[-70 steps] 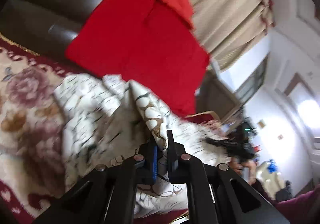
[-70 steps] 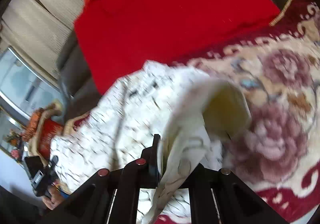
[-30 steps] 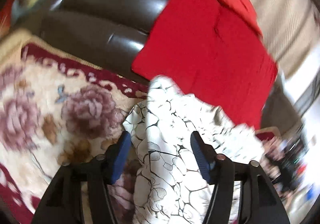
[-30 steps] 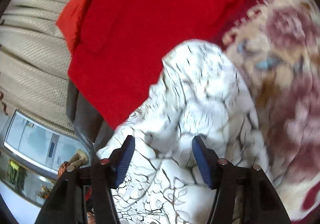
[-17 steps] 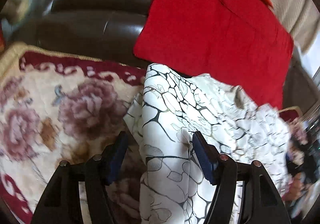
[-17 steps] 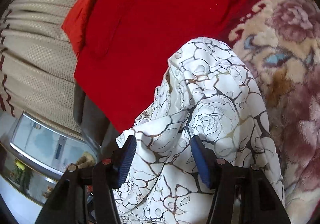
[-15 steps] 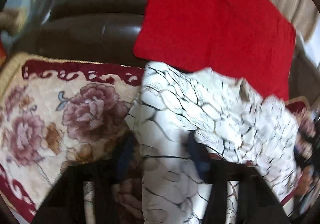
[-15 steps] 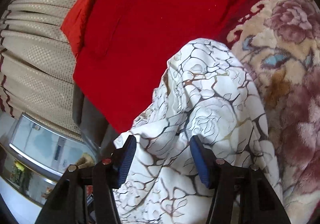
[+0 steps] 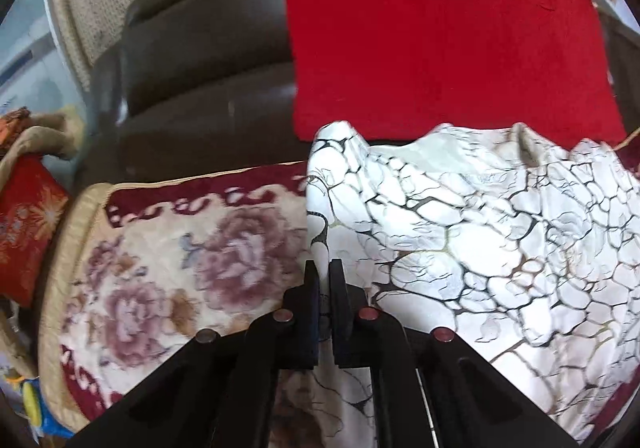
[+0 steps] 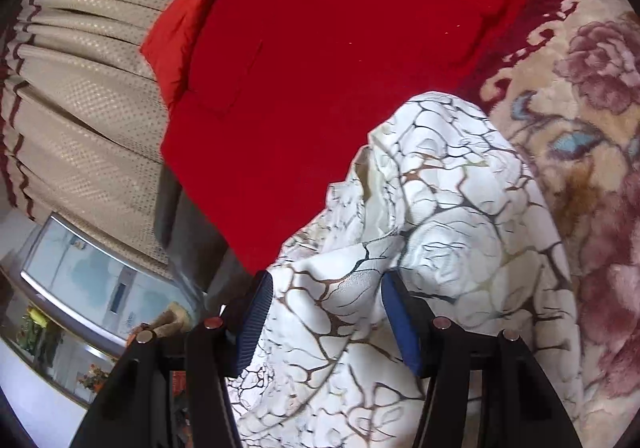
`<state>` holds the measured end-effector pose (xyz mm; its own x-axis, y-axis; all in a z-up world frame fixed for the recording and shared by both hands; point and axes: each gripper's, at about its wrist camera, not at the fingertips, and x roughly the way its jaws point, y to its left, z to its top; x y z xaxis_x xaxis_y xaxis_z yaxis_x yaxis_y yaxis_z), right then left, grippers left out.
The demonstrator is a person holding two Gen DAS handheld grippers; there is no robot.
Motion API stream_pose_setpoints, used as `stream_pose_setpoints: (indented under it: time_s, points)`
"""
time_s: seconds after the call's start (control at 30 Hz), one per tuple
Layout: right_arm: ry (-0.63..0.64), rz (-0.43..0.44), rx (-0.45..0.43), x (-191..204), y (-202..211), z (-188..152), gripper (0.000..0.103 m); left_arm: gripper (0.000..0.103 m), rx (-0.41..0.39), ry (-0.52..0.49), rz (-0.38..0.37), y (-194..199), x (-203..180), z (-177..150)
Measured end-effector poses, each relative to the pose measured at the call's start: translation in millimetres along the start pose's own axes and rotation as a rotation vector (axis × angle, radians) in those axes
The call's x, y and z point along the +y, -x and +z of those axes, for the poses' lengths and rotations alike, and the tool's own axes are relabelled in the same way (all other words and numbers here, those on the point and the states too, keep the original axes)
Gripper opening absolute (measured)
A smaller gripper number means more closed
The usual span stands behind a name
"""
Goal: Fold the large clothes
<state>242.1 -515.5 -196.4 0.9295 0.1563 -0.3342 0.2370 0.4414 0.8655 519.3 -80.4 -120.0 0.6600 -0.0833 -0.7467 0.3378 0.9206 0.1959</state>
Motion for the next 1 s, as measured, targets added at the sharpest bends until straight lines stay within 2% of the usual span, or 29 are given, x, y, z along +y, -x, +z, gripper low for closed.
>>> stream_pose_setpoints:
  time_s: [0.07,0.13,0.2,0.23,0.27,0.37,0.4,0.43,0.47,0.53,0.6,0.7,0.77,0.87,0.9,0.93,0.97,1.0]
  points:
    - [-0.019,0.014,-0.010,-1.3,-2.4,2.2,0.060,0.000,0.008,0.013,0.049,-3.7,9.5,-3.2]
    - [-0.032,0.027,-0.013,-2.5,-5.0,5.5,0.061,0.000,0.018,0.015,0.151,-10.7,21.2,-8.9]
    - [-0.055,0.029,0.004,-6.9,-12.1,8.0,0.061,0.000,0.066,0.066,0.180,-23.0,42.6,-18.3]
    - [-0.070,0.026,0.013,-10.1,-14.8,8.5,0.061,0.000,0.096,0.102,0.164,-27.6,53.1,-23.1]
    - [-0.087,0.027,0.020,-13.1,-17.6,8.9,0.061,0.000,0.103,0.126,0.119,-27.8,59.8,-26.4]
    - [-0.107,0.038,0.028,-17.1,-19.9,10.4,0.062,0.000,0.060,0.129,0.011,-15.1,52.0,-22.6]
    - [-0.106,0.039,0.029,-16.6,-20.2,11.0,0.061,0.003,0.051,0.123,-0.025,-11.8,45.8,-17.4]
    - [-0.105,0.038,0.032,-16.3,-21.0,11.5,0.061,0.020,0.049,0.115,-0.055,-10.3,40.2,-12.6]
    - [-0.106,0.037,0.034,-17.0,-21.2,11.7,0.061,0.052,0.049,0.104,-0.067,-8.8,31.3,-3.7]
    - [-0.115,0.034,0.041,-19.2,-23.3,11.0,0.062,0.085,0.036,0.088,-0.027,-11.2,21.1,9.4]
    - [-0.120,0.034,0.045,-22.3,-24.1,10.5,0.062,0.085,0.035,0.078,-0.028,-19.8,13.3,19.3]
    - [-0.122,0.026,0.050,-23.1,-27.4,9.5,0.062,0.085,0.133,0.069,-0.063,-46.3,5.2,34.2]
    - [-0.119,0.019,0.051,-21.0,-30.4,9.0,0.062,0.085,0.186,0.070,-0.057,-65.9,-1.0,41.8]
    - [-0.110,0.012,0.056,-17.5,-34.5,10.1,0.062,0.084,0.204,0.022,-0.061,-80.1,-16.5,46.2]
    - [-0.111,0.014,0.058,-17.1,-35.0,10.6,0.062,0.080,0.205,-0.004,-0.051,-84.5,-22.2,46.7]
    - [-0.113,0.018,0.060,-17.0,-35.6,11.1,0.061,0.054,0.200,-0.023,-0.050,-86.9,-26.9,46.8]
    - [-0.115,0.024,0.063,-17.1,-36.1,11.7,0.061,0.023,0.200,-0.044,-0.073,-87.8,-32.6,47.2]
    - [-0.116,0.030,0.064,-16.9,-35.9,12.4,0.061,0.016,0.198,-0.064,-0.077,-86.8,-37.0,47.2]
